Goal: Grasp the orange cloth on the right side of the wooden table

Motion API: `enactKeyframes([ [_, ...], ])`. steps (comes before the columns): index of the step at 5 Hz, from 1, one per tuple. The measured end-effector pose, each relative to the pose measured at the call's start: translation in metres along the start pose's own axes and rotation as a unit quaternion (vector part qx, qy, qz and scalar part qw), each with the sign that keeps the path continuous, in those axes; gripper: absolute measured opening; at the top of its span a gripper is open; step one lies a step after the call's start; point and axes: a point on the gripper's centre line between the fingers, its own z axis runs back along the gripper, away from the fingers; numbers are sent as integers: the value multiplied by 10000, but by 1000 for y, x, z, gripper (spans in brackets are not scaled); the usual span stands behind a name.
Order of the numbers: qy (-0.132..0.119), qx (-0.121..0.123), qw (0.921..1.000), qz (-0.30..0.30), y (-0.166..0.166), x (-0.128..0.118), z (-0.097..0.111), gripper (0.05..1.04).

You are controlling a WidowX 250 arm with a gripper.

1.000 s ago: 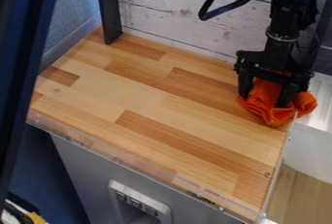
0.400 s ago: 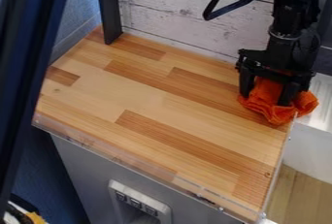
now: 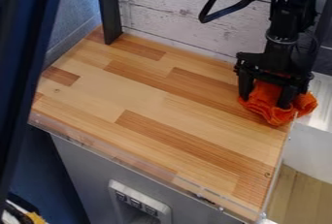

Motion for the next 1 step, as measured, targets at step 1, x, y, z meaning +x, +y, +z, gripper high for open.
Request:
enactKeyframes([
  [1,15,4,10000,39,2,-6,-1,998],
])
